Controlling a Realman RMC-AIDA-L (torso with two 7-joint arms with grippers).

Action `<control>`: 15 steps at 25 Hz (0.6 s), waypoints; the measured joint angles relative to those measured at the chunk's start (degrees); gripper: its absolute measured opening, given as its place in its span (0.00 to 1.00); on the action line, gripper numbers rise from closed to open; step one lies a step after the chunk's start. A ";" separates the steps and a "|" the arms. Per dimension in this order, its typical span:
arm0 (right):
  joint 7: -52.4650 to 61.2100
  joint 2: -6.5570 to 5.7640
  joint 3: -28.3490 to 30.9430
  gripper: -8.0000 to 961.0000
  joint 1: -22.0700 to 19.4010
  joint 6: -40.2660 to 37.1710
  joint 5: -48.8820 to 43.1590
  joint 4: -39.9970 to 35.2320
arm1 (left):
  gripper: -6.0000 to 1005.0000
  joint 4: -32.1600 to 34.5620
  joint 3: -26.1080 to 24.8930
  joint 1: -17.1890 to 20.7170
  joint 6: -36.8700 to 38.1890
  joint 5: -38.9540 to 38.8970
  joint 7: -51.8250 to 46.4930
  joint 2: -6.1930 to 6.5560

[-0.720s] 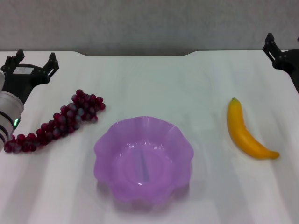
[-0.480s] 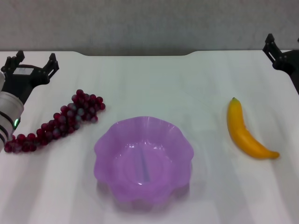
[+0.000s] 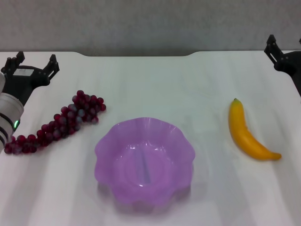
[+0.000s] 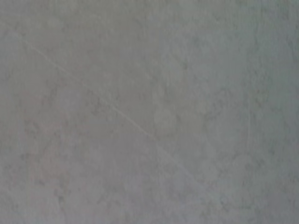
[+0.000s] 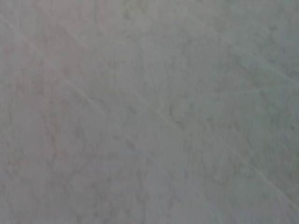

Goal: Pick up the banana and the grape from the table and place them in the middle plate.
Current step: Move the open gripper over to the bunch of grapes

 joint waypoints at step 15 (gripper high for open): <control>-0.11 0.01 -0.17 0.93 0.01 2.08 -0.10 -0.19 | 0.89 2.18 0.52 0.05 -4.85 0.52 0.30 0.24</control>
